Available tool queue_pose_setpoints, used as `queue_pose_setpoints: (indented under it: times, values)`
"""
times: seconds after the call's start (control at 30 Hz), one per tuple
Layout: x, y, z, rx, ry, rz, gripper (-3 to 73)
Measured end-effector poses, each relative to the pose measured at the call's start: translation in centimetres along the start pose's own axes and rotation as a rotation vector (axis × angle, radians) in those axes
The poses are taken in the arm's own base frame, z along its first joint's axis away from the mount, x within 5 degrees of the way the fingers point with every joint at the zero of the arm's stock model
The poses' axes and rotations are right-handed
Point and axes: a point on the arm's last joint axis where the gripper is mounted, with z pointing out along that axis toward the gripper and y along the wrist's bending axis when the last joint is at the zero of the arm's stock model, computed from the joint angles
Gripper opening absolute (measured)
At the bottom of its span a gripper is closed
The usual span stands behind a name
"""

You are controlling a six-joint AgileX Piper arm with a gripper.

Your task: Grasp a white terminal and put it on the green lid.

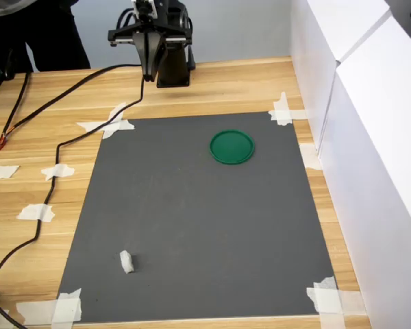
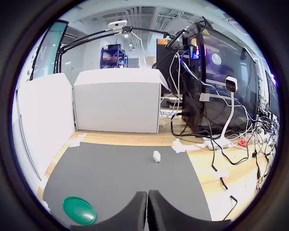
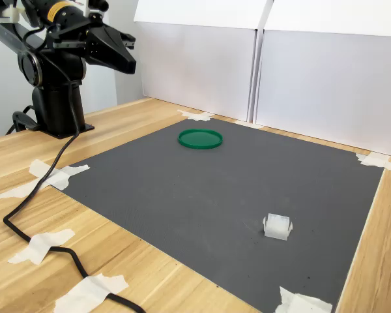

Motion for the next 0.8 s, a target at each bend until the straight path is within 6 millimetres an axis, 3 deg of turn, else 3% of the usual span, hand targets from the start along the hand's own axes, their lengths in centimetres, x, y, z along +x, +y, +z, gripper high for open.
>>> queue_pose_setpoints:
  times: [0.37, 0.8]
  values:
    - [-6.3, 0.1, 2.6, -0.138, 0.395, -0.078, -1.6]
    - [-9.2, -0.9, 7.8, -0.149, 0.655, -0.175, -1.2]
